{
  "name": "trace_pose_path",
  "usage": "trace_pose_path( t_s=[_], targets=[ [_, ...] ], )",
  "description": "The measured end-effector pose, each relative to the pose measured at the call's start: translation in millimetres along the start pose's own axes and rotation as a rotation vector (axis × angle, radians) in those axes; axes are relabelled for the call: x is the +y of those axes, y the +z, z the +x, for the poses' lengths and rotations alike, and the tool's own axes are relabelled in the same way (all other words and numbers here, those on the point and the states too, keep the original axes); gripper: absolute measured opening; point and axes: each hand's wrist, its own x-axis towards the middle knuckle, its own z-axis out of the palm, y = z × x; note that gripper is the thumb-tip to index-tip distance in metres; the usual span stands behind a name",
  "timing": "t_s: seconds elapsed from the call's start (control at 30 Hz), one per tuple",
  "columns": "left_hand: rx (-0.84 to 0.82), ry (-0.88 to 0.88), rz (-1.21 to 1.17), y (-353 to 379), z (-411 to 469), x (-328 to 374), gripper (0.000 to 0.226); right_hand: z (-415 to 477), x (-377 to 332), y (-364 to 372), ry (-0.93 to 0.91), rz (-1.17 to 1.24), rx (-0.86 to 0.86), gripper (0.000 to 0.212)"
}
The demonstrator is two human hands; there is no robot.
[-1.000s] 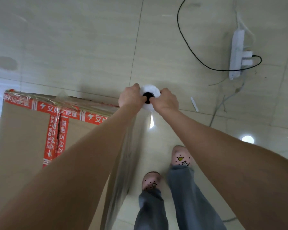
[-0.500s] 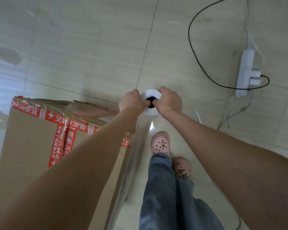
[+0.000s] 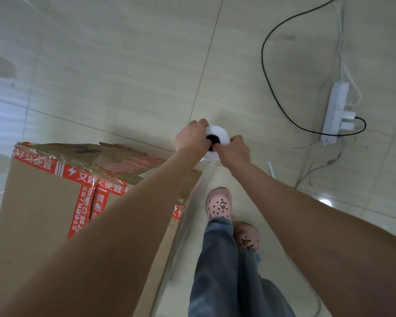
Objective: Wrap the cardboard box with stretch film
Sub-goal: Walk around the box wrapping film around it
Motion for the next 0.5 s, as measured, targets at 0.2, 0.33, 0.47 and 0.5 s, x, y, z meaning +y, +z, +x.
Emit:
trace_pose_path(
  t_s=[0.2,0.33,0.47,0.5],
  targets=[
    [-0.032,-0.043,-0.047,-11,16,-14,0.030,4,-15,8,-0.106,-0.141,0.008,0.039],
    [0.010,-0.122,-0.166,-21,21,-35,0.029,6,-39,17,-0.215,-0.277,0.057,0.035],
    [0.028,-0.216,-0.244,-34,31,-55,0.028,10,-67,29,-0.300,-0.290,0.058,0.033],
    [0.035,-0.255,-0.295,-37,33,-61,0.028,11,-73,34,-0.320,-0.262,0.054,0.032]
  ],
)
